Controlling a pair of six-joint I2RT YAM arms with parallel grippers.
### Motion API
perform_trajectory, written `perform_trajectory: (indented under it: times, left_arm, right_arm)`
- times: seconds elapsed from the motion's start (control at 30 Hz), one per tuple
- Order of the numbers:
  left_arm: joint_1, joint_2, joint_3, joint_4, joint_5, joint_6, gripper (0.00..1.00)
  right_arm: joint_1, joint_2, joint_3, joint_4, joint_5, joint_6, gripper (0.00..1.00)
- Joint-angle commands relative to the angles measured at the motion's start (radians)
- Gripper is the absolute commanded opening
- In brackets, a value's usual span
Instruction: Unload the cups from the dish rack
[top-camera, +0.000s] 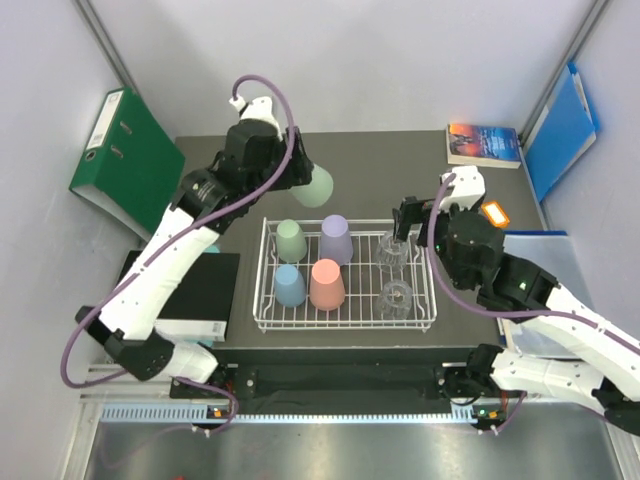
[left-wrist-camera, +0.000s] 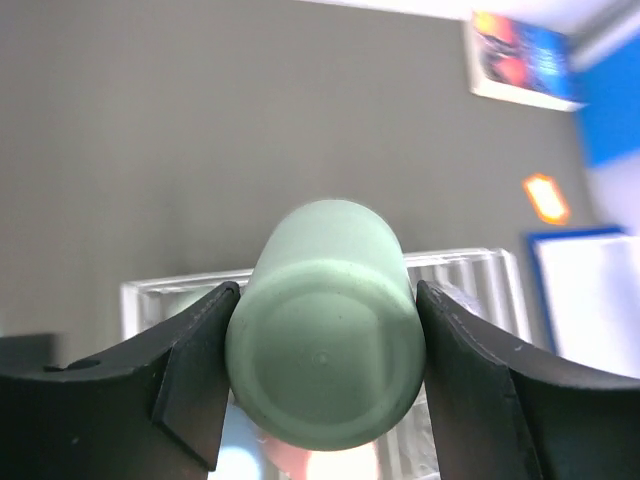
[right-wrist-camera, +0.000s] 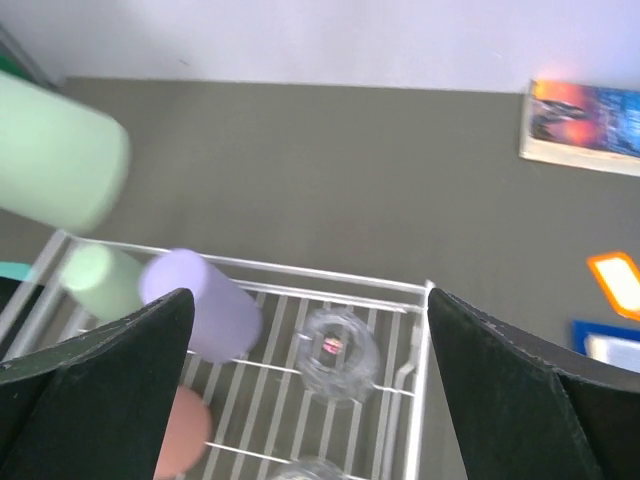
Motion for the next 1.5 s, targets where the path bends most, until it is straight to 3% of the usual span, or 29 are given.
perform_trajectory:
  times: [0.0, 0.1, 0.13, 0.17, 0.27, 0.4, 0.57, 0.9, 0.93, 1.03, 1.07, 1.13, 1.2, 1.23, 1.27, 1.3, 1.33, 1.37, 1.47]
  left_arm:
    - [0.144, -0.163, -0.221, 0.390, 0.464, -0.205, 0.00]
    - [0.249, -0.222, -0.420, 0.696, 0.711, -0.397, 0.00]
    - [0.269, -0.231, -0.510, 0.796, 0.772, -0.450, 0.00]
    - [0.296, -0.240, -0.551, 0.970, 0.809, -0.499, 0.00]
    - [0.309, -0.208, -0.637, 1.231, 0.913, -0.660, 0.00]
    - [0.309, -0.138, -0.724, 1.543, 1.011, -0.899, 0.00]
    - [0.281, -0.116, -0.738, 1.559, 1.030, -0.910, 0.00]
    - [0.243, -0.142, -0.768, 1.478, 1.048, -0.866, 0.00]
    - [0.232, -0.145, -0.769, 1.466, 1.048, -0.857, 0.00]
    - [0.221, -0.156, -0.784, 1.437, 1.039, -0.832, 0.00]
    - [0.221, -0.161, -0.787, 1.423, 1.036, -0.821, 0.00]
    - [0.223, -0.171, -0.780, 1.383, 1.027, -0.791, 0.00]
    - [0.223, -0.177, -0.743, 1.273, 1.015, -0.716, 0.00]
    - [0.224, -0.183, -0.728, 1.228, 0.983, -0.684, 0.05]
    - [0.226, -0.190, -0.711, 1.187, 0.967, -0.607, 0.18]
    - [0.229, -0.194, -0.668, 1.066, 0.941, -0.561, 0.62]
    - [0.244, -0.206, -0.642, 0.995, 0.905, -0.516, 0.87]
    - [0.254, -0.214, -0.616, 0.911, 0.801, -0.437, 0.99]
    - [0.304, -0.230, -0.528, 0.704, 0.618, -0.355, 0.99]
  right_arm:
    - [-0.055, -0.018, 0.075, 0.098, -0.163, 0.062, 1.00]
    - [-0.149, -0.041, 0.085, 0.134, -0.323, 0.124, 0.98]
    - [-0.184, -0.050, 0.084, 0.144, -0.441, 0.144, 0.97]
    - [-0.222, -0.063, 0.081, 0.174, -0.514, 0.189, 0.95]
    - [-0.379, -0.075, 0.035, 0.271, -0.802, 0.290, 0.92]
    - [-0.385, -0.058, -0.007, 0.386, -0.959, 0.350, 0.89]
    - [-0.387, -0.015, -0.022, 0.454, -0.993, 0.388, 0.82]
    - [-0.384, 0.117, -0.008, 0.570, -1.050, 0.441, 0.82]
    - [-0.385, 0.126, -0.007, 0.584, -1.064, 0.450, 0.79]
    - [-0.384, 0.169, 0.007, 0.596, -1.088, 0.465, 0.34]
    - [-0.382, 0.180, 0.012, 0.587, -1.090, 0.465, 0.13]
    - [-0.382, 0.180, 0.007, 0.575, -1.090, 0.461, 0.00]
    - [-0.384, 0.164, 0.002, 0.537, -1.079, 0.448, 0.00]
    - [-0.384, 0.157, 0.002, 0.517, -1.056, 0.430, 0.00]
    - [-0.384, 0.138, 0.010, 0.491, -1.032, 0.422, 0.00]
    - [-0.385, 0.131, 0.018, 0.428, -0.983, 0.412, 0.00]
    - [-0.390, 0.117, 0.031, 0.382, -0.955, 0.381, 0.00]
    - [-0.399, 0.111, 0.071, 0.341, -0.920, 0.364, 0.00]
    - [-0.436, 0.106, 0.177, 0.161, -0.770, 0.310, 0.00]
